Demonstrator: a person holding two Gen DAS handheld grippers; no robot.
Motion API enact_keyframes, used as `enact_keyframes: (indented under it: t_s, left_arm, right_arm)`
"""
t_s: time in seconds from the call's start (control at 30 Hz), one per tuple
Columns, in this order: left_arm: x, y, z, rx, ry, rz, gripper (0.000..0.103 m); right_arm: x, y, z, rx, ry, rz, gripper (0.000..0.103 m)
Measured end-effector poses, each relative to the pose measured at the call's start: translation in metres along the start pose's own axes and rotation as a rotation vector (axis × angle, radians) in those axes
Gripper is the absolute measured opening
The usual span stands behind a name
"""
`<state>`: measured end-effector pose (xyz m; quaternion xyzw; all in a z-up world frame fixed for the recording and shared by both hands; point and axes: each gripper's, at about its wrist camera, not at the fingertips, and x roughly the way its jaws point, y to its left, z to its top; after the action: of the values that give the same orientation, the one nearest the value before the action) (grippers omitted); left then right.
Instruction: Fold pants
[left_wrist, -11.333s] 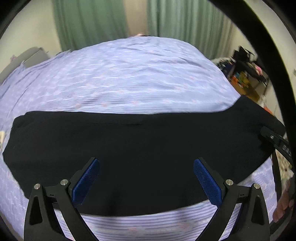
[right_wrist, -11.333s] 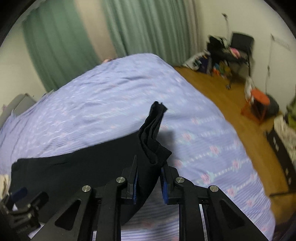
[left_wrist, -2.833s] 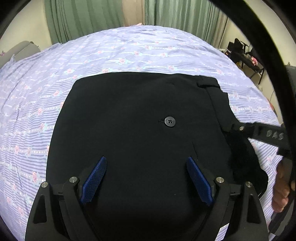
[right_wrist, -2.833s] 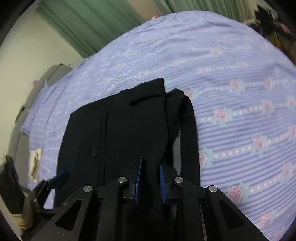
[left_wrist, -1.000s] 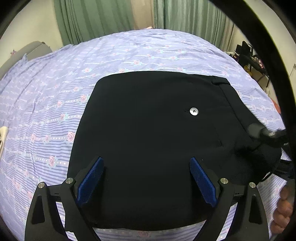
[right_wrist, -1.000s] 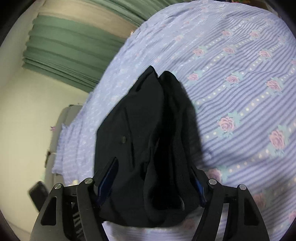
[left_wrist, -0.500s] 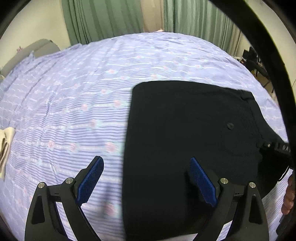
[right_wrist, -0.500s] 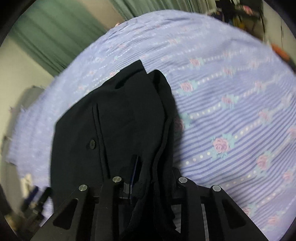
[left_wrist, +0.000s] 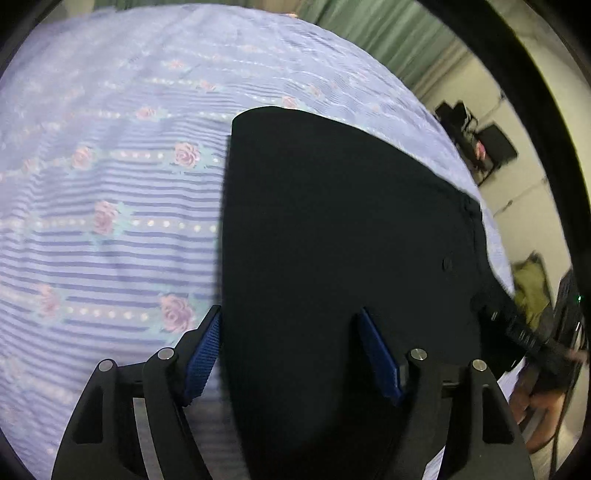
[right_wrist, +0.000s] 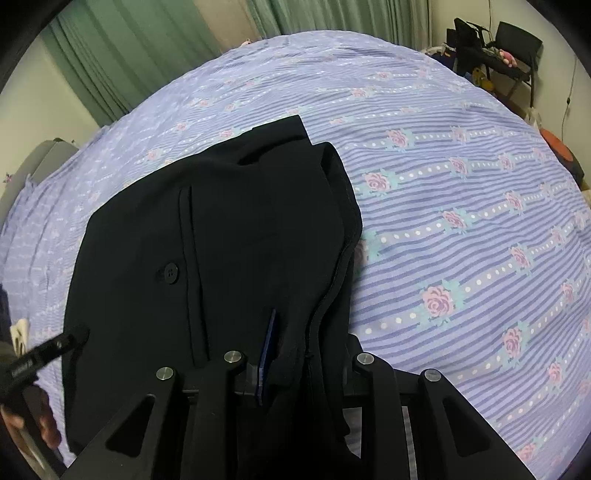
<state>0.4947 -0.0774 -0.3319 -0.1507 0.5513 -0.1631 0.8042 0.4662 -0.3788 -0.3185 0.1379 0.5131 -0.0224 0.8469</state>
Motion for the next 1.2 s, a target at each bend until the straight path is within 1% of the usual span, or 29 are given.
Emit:
enact_keyframes:
  t_s: [0.07,0.17,0.2,0.23,0.27,0.3,0.33,0.4,0.53,0.67,0.7,0.77,0.93,1.07,1.2]
  left_arm:
    - [0.007,0.005,0.005,-0.059,0.004,-0.050,0.072]
    - [0.012,0.003,0.010,-0.111,0.013,-0.075,0.071]
    - [0.013,-0.001,0.011,-0.116,0.023,-0.081,0.060]
    - [0.014,-0.006,0.013,-0.117,0.034,-0.076,0.041]
    - [0.011,-0.010,0.013,-0.119,0.033,-0.064,0.036]
    - [0.009,-0.013,0.014,-0.115,0.025,-0.052,0.026]
    - [0.004,-0.014,0.016,-0.110,0.018,-0.042,0.019]
    - [-0.005,-0.023,0.016,-0.097,0.001,-0.022,0.015]
    - [-0.027,-0.053,0.012,0.017,-0.039,0.079,0.014]
    - [-0.060,-0.075,0.000,0.084,-0.060,0.113,0.013]
    - [-0.071,-0.080,-0.005,0.108,-0.067,0.122,0.013]
    - [-0.096,-0.089,-0.014,0.146,-0.080,0.123,0.013]
    - [-0.160,-0.102,-0.029,0.194,-0.114,0.097,0.013]
    - [-0.222,-0.099,-0.050,0.201,-0.151,0.072,0.013]
    - [-0.278,-0.107,-0.071,0.226,-0.200,0.088,0.013]
  right_arm:
    - [0.004,0.002,0.001,-0.001,-0.003,0.002,0.025]
    - [0.006,0.002,0.001,-0.001,-0.002,0.006,0.025]
    - [0.006,0.001,0.002,0.007,0.001,0.011,0.025]
    - [0.004,0.001,0.003,0.012,0.001,0.015,0.025]
    - [0.002,0.002,0.003,0.010,0.000,0.016,0.025]
    - [-0.002,0.004,0.003,0.006,-0.006,0.015,0.025]
    - [-0.004,0.005,0.003,0.001,-0.010,0.014,0.025]
    - [-0.013,0.011,0.003,-0.023,-0.022,0.007,0.024]
    - [-0.039,0.025,0.003,-0.072,-0.053,0.009,0.022]
    - [-0.076,0.038,-0.006,-0.106,-0.078,0.016,0.021]
    - [-0.090,0.043,-0.011,-0.121,-0.088,0.014,0.021]
    - [-0.111,0.050,-0.018,-0.141,-0.102,0.009,0.021]
    - [-0.177,0.077,-0.041,-0.178,-0.146,-0.010,0.021]
    - [-0.236,0.101,-0.065,-0.198,-0.197,-0.025,0.021]
    - [-0.283,0.118,-0.084,-0.195,-0.236,-0.004,0.021]
